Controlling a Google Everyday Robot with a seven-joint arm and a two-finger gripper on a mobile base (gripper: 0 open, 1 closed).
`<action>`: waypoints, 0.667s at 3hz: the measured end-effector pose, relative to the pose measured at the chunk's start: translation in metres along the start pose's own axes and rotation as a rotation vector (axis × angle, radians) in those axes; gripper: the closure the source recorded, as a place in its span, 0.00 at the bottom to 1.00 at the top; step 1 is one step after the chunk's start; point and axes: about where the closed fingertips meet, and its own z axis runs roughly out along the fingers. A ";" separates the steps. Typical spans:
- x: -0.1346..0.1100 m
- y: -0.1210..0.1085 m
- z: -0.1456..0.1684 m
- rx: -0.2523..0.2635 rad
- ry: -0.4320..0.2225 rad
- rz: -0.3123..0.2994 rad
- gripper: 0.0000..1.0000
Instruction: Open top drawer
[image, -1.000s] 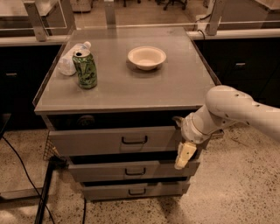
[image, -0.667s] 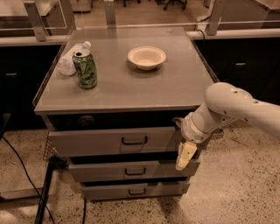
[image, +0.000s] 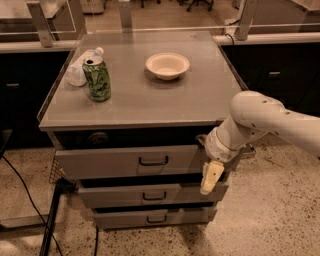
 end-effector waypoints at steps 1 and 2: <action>-0.001 0.004 -0.005 -0.026 0.023 0.014 0.00; -0.002 0.007 -0.013 -0.047 0.044 0.031 0.00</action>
Offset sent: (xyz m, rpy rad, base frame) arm -0.0124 -0.0073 0.0248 -0.0639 0.0892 -0.0234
